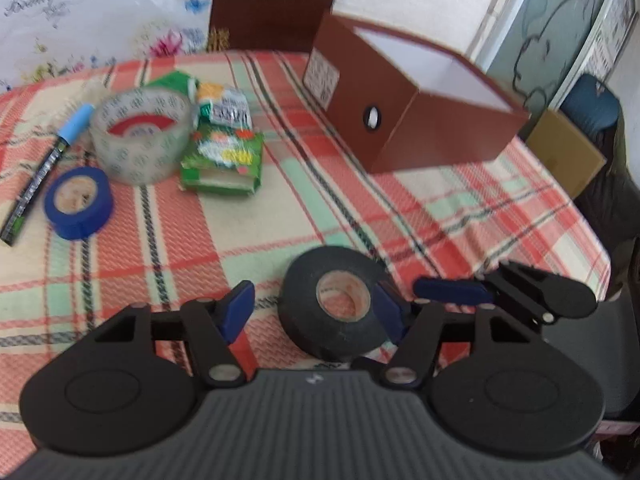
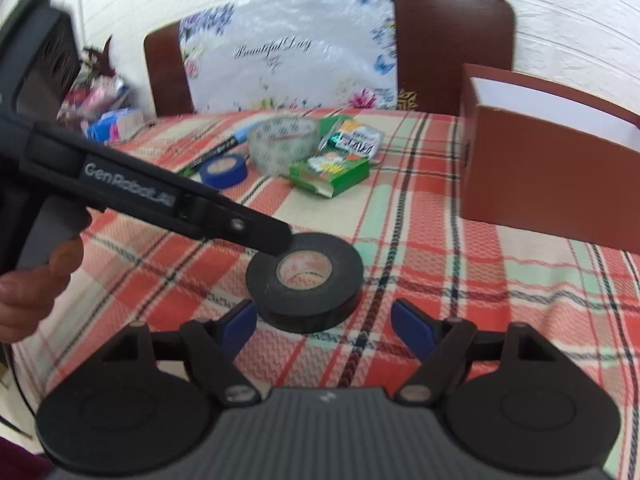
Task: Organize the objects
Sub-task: 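Carry the black tape roll in the left gripper and drop it into the brown box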
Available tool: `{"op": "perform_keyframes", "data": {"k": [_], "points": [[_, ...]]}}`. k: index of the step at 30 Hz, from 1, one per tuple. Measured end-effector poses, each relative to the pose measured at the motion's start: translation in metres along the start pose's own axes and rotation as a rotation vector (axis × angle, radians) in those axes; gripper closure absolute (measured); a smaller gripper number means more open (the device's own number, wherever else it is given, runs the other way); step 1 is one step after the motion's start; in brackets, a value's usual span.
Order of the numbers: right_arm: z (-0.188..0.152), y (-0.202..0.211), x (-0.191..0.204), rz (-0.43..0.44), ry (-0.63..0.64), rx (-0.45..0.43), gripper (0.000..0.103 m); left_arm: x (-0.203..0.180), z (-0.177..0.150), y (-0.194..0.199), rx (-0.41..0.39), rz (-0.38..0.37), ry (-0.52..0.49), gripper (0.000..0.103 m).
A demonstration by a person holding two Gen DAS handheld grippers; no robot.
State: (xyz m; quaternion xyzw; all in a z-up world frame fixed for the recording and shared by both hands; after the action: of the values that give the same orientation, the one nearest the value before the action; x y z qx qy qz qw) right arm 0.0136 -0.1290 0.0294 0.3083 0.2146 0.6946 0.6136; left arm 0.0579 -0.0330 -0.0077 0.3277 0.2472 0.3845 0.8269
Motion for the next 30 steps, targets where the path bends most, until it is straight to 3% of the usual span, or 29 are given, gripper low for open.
{"op": "perform_keyframes", "data": {"k": [2,3,4,7,12,15,17,23,26,30], "points": [[-0.001,-0.012,0.002,0.006,0.025,0.013,0.024,0.001,-0.002,-0.011,0.001,-0.016,0.024,0.053],[-0.001,-0.019,0.004,0.016,0.04,0.02,0.025,0.002,-0.001,-0.013,0.006,0.019,0.029,0.07],[-0.003,-0.025,0.007,0.021,0.055,0.02,0.025,0.002,0.002,-0.011,0.002,0.057,0.027,0.071],[0.003,-0.02,0.01,-0.01,0.078,-0.028,0.026,-0.005,0.034,0.008,-0.05,0.054,0.054,0.073],[0.053,0.031,-0.018,-0.1,0.079,-0.323,0.026,-0.056,0.125,0.028,-0.276,0.07,-0.134,0.072],[0.086,0.043,-0.052,-0.18,0.035,-0.426,0.026,-0.075,0.168,0.0,-0.294,0.049,-0.163,0.072],[0.1,0.041,-0.078,-0.208,-0.019,-0.443,0.026,-0.08,0.185,-0.024,-0.275,0.045,-0.15,0.072],[0.114,0.003,-0.136,-0.245,-0.125,-0.357,0.025,-0.084,0.195,-0.078,-0.196,0.042,-0.108,0.071],[0.105,0.003,-0.144,-0.239,-0.165,-0.383,0.025,-0.086,0.191,-0.055,-0.254,0.051,-0.136,0.065],[0.086,0.035,-0.133,-0.176,-0.219,-0.52,0.031,-0.061,0.171,0.005,-0.383,0.095,-0.136,0.06]]}}
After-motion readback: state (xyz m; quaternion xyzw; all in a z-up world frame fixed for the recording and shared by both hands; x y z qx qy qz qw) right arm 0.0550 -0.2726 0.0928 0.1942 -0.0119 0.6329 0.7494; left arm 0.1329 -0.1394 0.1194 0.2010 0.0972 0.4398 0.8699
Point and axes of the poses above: each gripper's, at about its wrist camera, not at the fingertips, and y roughly against the way its jaws point, x to its left, z to its top, the point moved 3 cm from there along -y, roughly the way its jaws point, and after that the axes turned 9 degrees about -y, right-handed, at the moved point
